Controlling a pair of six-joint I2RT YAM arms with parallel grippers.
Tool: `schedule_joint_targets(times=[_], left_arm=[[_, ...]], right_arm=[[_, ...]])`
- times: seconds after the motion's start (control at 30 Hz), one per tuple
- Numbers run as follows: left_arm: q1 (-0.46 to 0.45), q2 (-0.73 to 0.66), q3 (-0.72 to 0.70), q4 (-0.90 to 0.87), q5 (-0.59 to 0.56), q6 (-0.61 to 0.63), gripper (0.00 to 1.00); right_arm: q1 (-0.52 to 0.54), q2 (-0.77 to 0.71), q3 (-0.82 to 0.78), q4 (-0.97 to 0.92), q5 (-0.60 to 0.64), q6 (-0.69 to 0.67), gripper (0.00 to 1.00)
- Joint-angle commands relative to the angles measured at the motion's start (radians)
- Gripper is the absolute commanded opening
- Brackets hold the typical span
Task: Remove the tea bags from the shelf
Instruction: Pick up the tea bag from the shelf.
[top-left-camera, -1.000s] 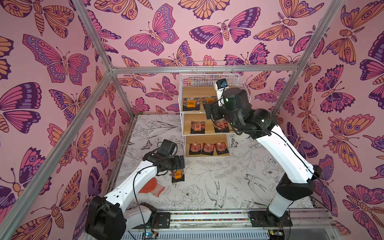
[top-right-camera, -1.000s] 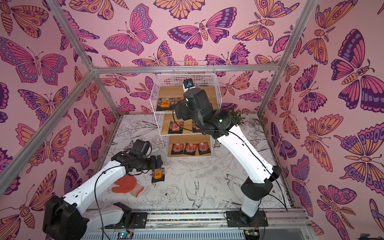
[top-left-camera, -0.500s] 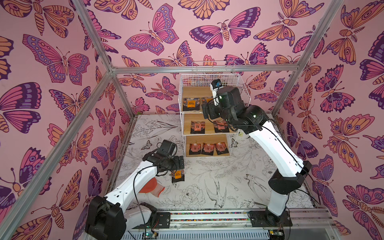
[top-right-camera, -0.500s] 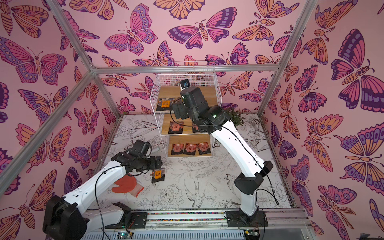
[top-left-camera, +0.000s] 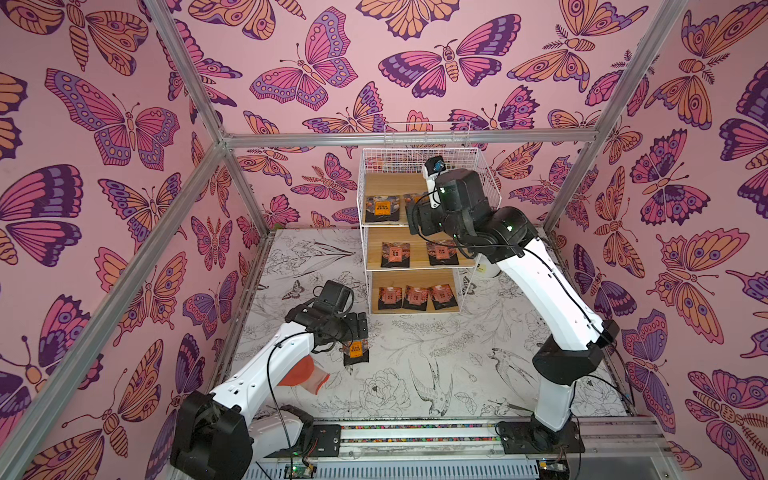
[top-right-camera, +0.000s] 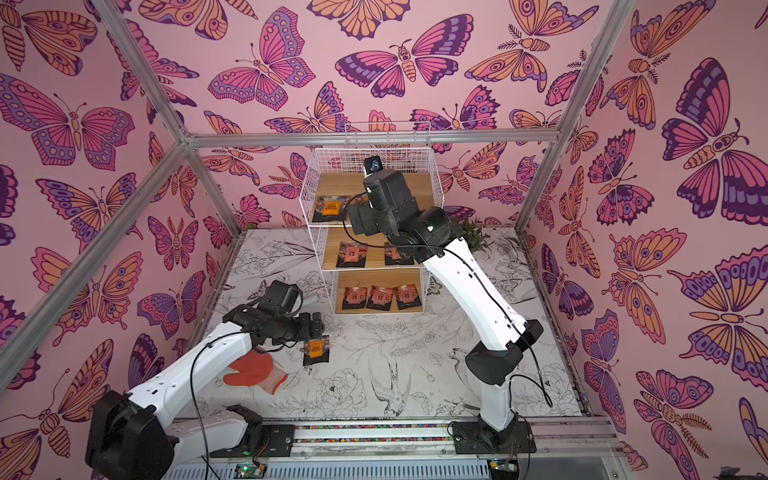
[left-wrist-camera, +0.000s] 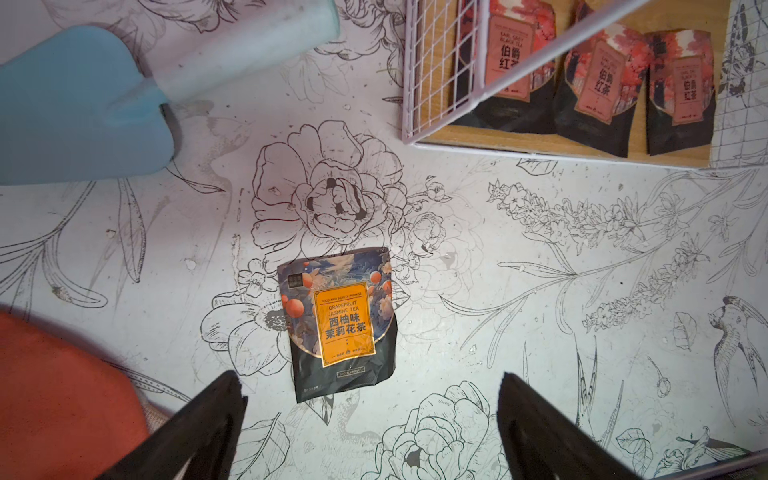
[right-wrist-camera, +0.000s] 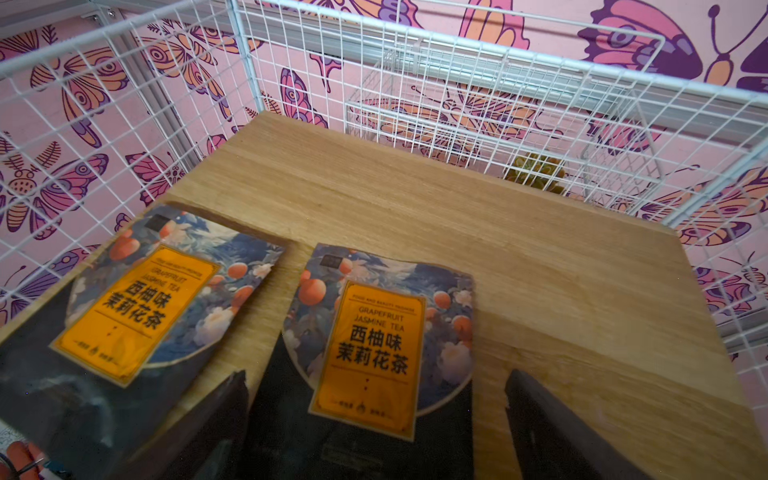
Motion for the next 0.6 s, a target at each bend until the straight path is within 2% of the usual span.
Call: schedule_joint_targets(times=[0.0,0.2,0.57], left_arm=[[0.007,-0.005,-0.014,0.004,0.001,0.008,0.98],[0.007,-0.010,-0.019,0.005,-0.003,0.005,0.98],[0.011,-0.018,-0.022,0.005,-0.012,0.000,0.98]], right_arm=[[-0.009,0.029,0.020,-0.073,-0.041,0.019,0.99],[-0.010,0.041,0.020,-0.108,-0.056,0.043,0.99],[-0.015,0.053,0.018,-0.173,-0.046,0.045,0.85]])
